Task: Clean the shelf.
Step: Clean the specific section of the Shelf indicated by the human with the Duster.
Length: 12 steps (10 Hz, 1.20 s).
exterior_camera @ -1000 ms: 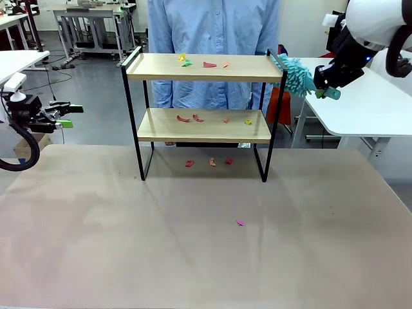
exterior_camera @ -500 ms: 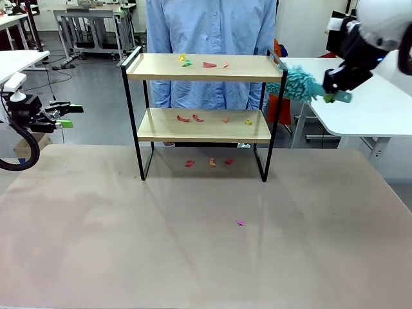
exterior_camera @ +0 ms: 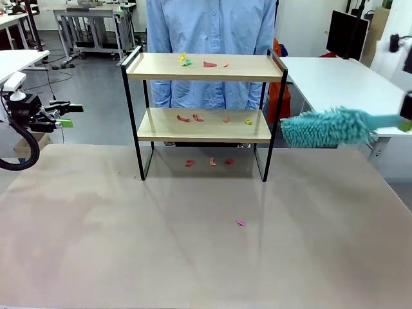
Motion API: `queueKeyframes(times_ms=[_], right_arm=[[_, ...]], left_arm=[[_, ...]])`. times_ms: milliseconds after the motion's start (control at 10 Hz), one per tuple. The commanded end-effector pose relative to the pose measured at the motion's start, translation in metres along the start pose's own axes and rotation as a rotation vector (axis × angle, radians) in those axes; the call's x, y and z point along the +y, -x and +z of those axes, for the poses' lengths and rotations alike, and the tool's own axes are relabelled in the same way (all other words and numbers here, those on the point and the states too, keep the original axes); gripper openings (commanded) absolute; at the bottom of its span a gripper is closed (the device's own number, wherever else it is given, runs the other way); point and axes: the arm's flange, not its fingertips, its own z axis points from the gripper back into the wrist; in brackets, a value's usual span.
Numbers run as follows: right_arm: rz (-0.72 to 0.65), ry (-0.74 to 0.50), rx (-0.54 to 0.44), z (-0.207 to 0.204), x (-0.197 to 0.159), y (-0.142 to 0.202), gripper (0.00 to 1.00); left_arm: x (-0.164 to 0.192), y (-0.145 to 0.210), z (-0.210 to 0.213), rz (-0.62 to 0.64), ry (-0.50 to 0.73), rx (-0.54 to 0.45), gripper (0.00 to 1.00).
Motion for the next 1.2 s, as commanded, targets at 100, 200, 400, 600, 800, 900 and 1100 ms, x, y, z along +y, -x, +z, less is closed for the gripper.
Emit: queueKeyframes(times_ms=[100, 200, 400, 600, 800, 900, 1100], right_arm=[[0.318, -0.018, 0.169, -0.007, 0.042, 0.020, 0.13], [0.427, -0.042, 0.189, -0.010, 0.059, 0.021, 0.13], [0.619, -0.081, 0.197, -0.018, 0.085, 0.012, 0.13], [0.717, -0.105, 0.195, -0.027, 0.096, -0.003, 0.13], [0.700, -0.130, 0.180, -0.028, 0.090, -0.014, 0.13], [0.698, -0.101, 0.210, -0.027, 0.106, -0.005, 0.13], [0.698, -0.101, 0.210, -0.027, 0.106, -0.005, 0.13]], left_arm=[[0.000, -0.002, 0.000, -0.005, 0.005, 0.008, 1.00], [0.000, -0.002, 0.000, -0.005, 0.005, 0.008, 1.00], [0.000, -0.002, 0.000, -0.005, 0.005, 0.008, 1.00], [0.000, -0.002, 0.000, -0.005, 0.005, 0.008, 1.00], [0.000, -0.002, 0.000, -0.005, 0.005, 0.008, 1.00], [0.000, -0.002, 0.000, -0.005, 0.005, 0.008, 1.00], [0.000, -0.002, 0.000, -0.005, 0.005, 0.008, 1.00]])
